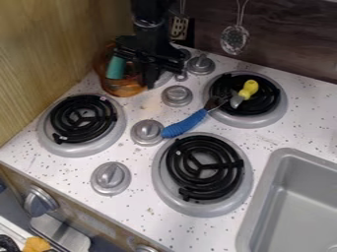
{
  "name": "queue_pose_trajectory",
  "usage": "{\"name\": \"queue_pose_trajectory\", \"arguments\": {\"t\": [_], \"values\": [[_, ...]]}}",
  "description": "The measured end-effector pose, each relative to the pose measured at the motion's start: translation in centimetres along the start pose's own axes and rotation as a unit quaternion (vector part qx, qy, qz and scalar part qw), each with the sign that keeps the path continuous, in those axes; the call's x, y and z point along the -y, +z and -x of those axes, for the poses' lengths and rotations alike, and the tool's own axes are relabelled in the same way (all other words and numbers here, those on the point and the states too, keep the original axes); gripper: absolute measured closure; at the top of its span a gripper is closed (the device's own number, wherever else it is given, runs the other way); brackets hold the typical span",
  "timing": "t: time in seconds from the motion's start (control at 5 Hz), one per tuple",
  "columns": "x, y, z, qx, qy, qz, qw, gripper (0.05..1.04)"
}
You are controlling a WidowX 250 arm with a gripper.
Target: Move the orange pot to the left bottom burner
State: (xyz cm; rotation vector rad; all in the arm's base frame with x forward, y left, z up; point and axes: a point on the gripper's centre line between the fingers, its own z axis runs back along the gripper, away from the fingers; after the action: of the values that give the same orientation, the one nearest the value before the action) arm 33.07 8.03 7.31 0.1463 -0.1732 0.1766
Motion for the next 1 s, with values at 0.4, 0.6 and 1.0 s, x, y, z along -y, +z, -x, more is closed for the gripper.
{"name": "queue_pose_trajectory", "arguments": {"t": [0.4, 0.6, 1.0], "values": [[-3.0, -0.5, 3.3, -0.036, -0.002, 0.008, 0.9993, 1.009], [-4.3, -2.1, 5.3, -0.045, 0.004, 0.024, 0.9987, 1.009], [-4.4, -2.4, 5.4, -0.038, -0.002, 0.034, 0.9987, 1.009]]}}
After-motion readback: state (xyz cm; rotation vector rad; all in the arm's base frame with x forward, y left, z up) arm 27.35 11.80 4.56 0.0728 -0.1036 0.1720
